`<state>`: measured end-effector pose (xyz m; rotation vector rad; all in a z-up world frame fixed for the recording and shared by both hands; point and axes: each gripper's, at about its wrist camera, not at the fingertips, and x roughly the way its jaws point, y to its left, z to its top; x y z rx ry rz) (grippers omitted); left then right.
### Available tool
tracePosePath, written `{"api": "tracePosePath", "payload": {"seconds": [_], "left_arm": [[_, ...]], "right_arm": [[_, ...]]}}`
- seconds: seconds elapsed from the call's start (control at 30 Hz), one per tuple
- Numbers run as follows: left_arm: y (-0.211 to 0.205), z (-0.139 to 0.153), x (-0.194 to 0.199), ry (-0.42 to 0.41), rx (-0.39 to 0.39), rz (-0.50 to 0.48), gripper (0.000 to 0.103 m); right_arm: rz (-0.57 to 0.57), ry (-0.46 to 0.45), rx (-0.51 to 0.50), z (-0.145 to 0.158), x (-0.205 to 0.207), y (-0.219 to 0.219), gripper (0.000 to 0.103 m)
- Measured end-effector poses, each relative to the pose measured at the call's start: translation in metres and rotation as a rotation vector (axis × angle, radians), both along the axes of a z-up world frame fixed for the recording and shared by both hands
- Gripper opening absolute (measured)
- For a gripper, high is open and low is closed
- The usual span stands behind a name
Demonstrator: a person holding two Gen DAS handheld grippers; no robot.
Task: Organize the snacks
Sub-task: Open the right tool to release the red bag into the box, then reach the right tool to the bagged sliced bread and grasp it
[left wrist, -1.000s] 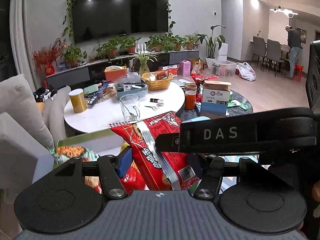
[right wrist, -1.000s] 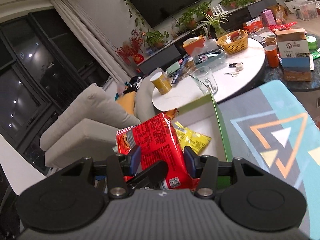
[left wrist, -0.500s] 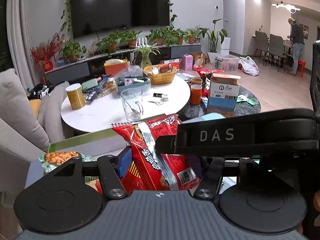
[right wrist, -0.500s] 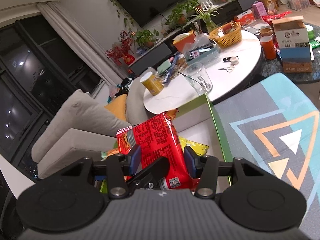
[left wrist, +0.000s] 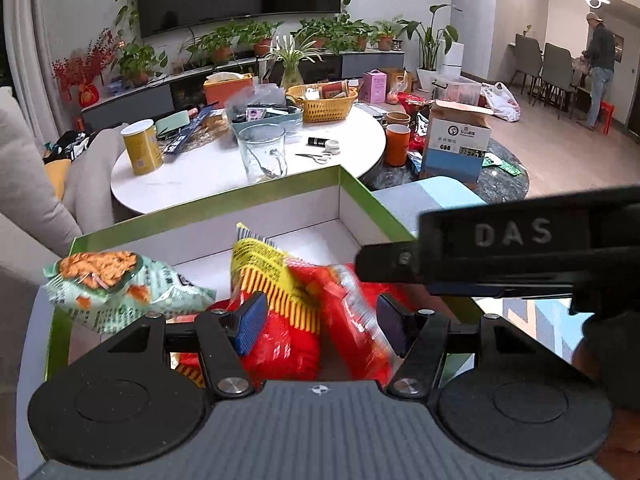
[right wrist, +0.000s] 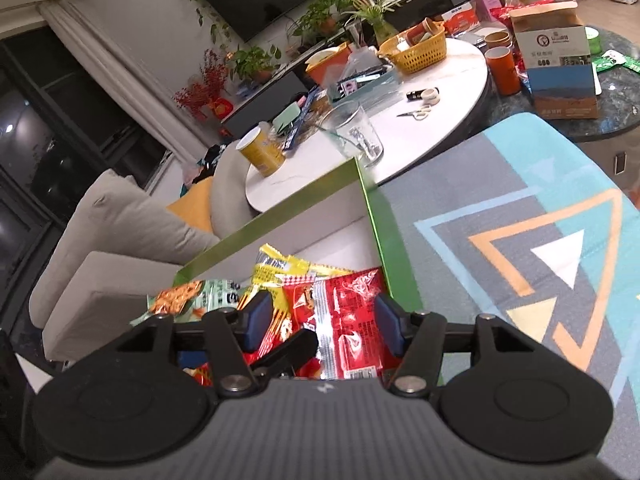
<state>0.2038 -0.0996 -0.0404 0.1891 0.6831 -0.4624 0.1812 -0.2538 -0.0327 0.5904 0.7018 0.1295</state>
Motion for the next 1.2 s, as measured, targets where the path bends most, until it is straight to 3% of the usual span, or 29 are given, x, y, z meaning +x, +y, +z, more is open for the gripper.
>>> {"api": "tracePosePath", "payload": {"seconds": [0.37,0.5,0.83,1.2], "left_arm": [[0.014,0.021,-0.033,-0.056,0.034,0.019,0.058],[0.023,0.021,-0.047,-0.037,0.041,0.049,0.061],[0.061,0.020,-0.093,0.003,0.013,0.123,0.061],[0.070,0.013,-0.139,0.039,0.016,0.099,0.061]], "right_arm": [[0.061,-0.035,-0.053,0.020,-0.027,0.013,0.037],[0.087,-0.031,-0.079,0.025,-0.040,0.019,0.037],[0.152,0.034,-0.147,0.010,-0.074,0.031,0.039],[0.170,0.085,-0.149,-0.004,-0.111,0.034,0.043]]}}
